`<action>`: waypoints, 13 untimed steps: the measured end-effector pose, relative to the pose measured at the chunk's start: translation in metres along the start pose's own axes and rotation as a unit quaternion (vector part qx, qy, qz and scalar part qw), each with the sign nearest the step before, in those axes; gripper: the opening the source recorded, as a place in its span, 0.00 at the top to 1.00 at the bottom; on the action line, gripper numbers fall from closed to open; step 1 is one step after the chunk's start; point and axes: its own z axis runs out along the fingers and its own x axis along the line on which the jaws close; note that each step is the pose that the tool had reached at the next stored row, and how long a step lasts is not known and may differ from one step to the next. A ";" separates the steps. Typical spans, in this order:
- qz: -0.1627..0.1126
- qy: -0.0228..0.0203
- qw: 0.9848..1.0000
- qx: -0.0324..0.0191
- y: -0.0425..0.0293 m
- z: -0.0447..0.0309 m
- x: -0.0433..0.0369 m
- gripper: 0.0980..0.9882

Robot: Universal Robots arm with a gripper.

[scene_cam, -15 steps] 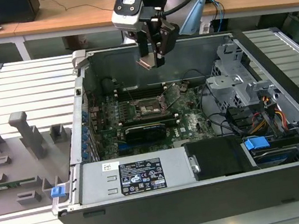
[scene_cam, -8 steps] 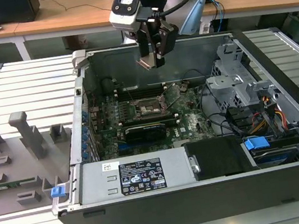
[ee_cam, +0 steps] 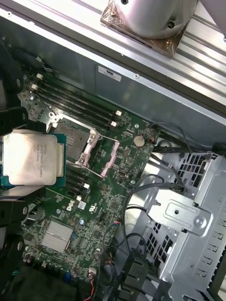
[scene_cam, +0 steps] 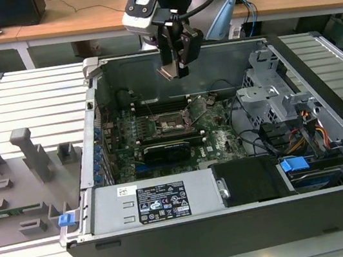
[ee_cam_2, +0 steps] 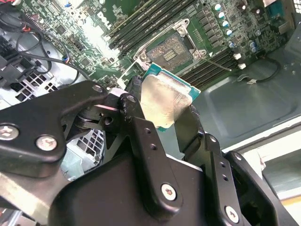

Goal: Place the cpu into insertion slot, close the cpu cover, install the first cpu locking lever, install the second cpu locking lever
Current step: 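Place the cpu into insertion slot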

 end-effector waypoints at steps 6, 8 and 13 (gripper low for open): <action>0.017 -0.001 1.000 0.000 0.0000 0.0004 0.0000 0.52; 0.024 -0.002 1.000 0.000 -0.0001 0.0006 0.0000 0.52; 0.036 -0.003 0.999 -0.001 -0.0001 0.0009 0.0000 0.52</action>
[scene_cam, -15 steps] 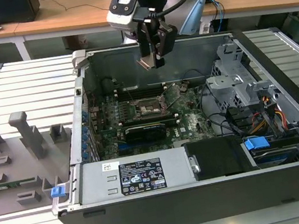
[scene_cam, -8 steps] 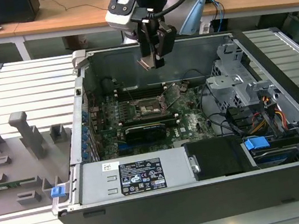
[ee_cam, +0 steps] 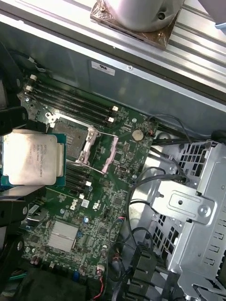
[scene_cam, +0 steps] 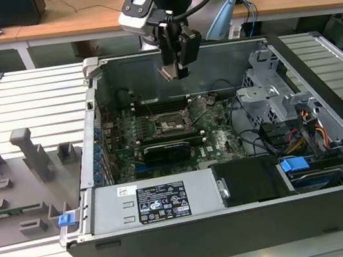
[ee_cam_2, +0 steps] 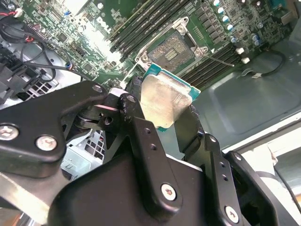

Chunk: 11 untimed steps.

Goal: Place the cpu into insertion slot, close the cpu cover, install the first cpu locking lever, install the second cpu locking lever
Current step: 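Place the cpu into insertion slot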

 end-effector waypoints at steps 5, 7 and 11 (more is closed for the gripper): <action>0.012 -0.001 1.000 0.000 0.0000 0.0003 0.0000 0.52; 0.016 -0.001 1.000 0.000 0.0000 0.0004 0.0000 0.52; 0.027 -0.002 1.000 -0.001 -0.0001 0.0007 0.0000 0.52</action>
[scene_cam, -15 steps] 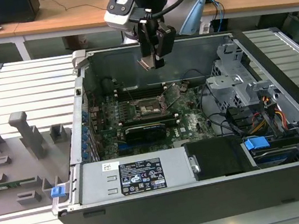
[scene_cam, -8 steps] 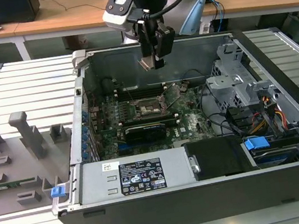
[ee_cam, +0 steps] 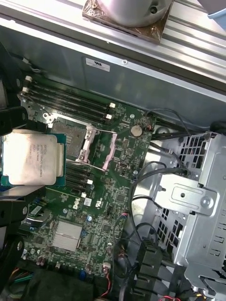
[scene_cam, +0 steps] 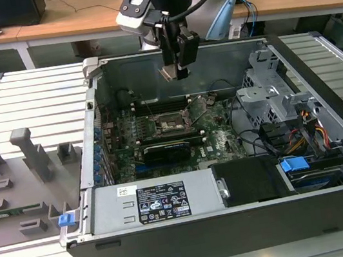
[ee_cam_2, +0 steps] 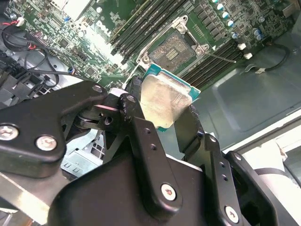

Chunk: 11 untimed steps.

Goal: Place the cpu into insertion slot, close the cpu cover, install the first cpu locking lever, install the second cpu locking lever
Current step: 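Place the cpu into insertion slot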

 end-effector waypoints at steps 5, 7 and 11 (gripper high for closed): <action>0.013 -0.001 1.000 0.000 0.0000 0.0004 0.0000 0.52; 0.019 -0.002 1.000 0.000 0.0000 0.0005 0.0000 0.52; 0.034 -0.003 0.999 -0.001 -0.0001 0.0009 0.0001 0.52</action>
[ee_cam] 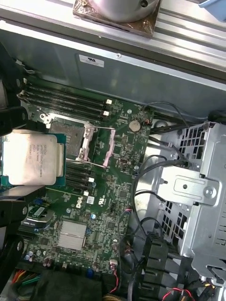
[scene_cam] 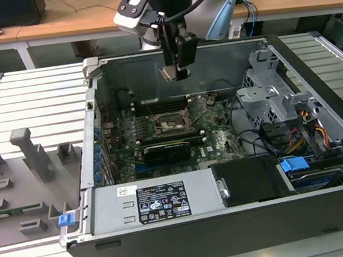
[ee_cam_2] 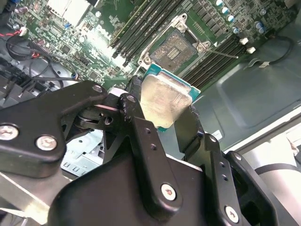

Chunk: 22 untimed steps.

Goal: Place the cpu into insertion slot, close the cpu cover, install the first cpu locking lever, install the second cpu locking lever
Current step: 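Place the cpu into insertion slot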

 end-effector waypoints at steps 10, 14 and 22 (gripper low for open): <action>0.046 -0.004 0.999 -0.001 0.0000 0.0008 0.0003 0.52; 0.067 -0.006 0.998 -0.001 0.0000 0.0011 0.0005 0.52; 0.096 -0.008 0.995 -0.002 0.0000 0.0015 0.0007 0.52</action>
